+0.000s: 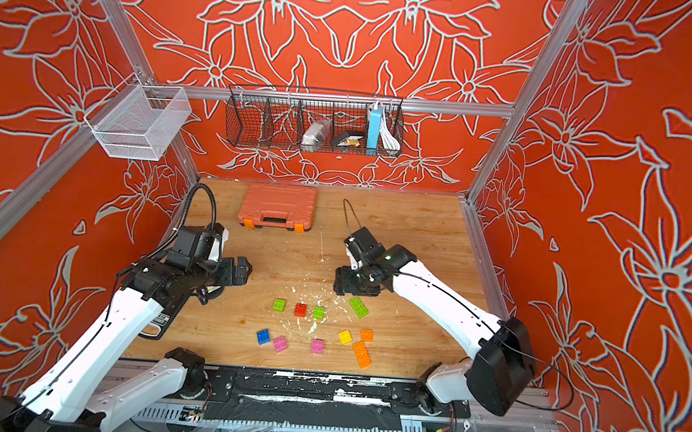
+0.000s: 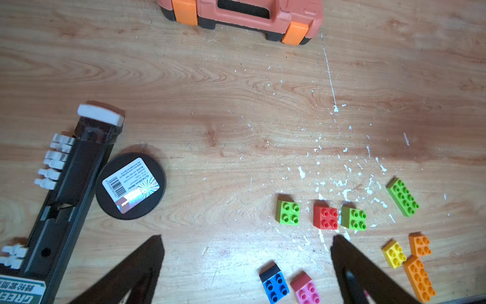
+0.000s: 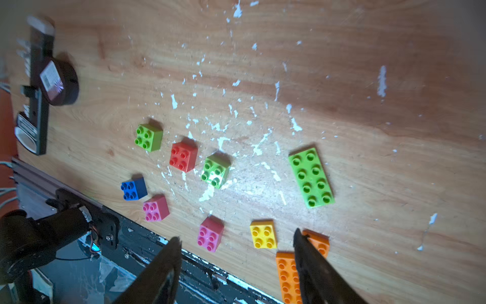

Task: Assemble the letter r with lego
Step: Pick up the lego brick from the center of the board.

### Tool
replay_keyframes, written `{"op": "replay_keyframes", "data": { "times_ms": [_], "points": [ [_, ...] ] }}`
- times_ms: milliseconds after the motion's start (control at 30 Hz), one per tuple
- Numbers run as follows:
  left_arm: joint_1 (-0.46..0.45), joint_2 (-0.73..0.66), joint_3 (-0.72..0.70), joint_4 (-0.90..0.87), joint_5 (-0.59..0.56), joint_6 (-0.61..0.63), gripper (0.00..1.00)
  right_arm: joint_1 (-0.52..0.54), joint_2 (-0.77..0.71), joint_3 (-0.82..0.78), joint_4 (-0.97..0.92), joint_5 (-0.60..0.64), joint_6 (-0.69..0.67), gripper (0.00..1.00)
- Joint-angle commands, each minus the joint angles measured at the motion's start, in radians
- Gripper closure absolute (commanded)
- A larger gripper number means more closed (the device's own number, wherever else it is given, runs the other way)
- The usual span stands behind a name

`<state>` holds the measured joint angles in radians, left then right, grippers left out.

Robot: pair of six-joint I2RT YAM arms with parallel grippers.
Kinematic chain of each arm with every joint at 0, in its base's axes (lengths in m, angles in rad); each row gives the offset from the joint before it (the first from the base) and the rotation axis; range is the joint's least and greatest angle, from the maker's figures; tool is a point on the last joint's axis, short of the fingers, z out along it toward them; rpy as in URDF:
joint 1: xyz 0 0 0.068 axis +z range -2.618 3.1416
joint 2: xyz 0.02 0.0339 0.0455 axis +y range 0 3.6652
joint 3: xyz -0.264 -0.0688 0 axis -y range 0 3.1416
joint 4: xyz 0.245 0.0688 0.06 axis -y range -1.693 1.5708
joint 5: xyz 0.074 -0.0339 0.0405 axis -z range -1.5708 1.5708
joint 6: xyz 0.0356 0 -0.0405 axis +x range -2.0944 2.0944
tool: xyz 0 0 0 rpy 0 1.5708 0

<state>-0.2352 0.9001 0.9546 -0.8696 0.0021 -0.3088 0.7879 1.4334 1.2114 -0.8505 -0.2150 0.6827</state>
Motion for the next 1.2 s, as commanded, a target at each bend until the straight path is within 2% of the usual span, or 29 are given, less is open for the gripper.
{"op": "replay_keyframes", "data": {
  "times_ms": [0,200,433,567,867,1167],
  "points": [
    [-0.006,-0.084,-0.007,-0.046,0.019,-0.057,0.0,0.112,0.139,0.137,-0.066,0.036,0.072,0.3],
    [-0.006,-0.167,-0.047,-0.047,-0.008,-0.105,0.0,0.221,0.309,0.249,-0.01,0.065,0.2,0.34],
    [-0.006,-0.32,-0.131,0.002,-0.022,-0.131,0.01,0.29,0.511,0.426,-0.102,0.134,0.237,0.33],
    [-0.005,-0.372,-0.15,0.014,-0.045,-0.131,0.0,0.293,0.546,0.415,-0.078,0.149,0.292,0.37],
    [-0.007,-0.391,-0.17,0.041,-0.054,-0.101,0.01,0.294,0.638,0.464,-0.139,0.182,0.334,0.48],
    [-0.016,-0.411,-0.177,0.047,-0.053,-0.093,0.0,0.294,0.689,0.473,-0.137,0.177,0.359,0.5]
  ]
}}
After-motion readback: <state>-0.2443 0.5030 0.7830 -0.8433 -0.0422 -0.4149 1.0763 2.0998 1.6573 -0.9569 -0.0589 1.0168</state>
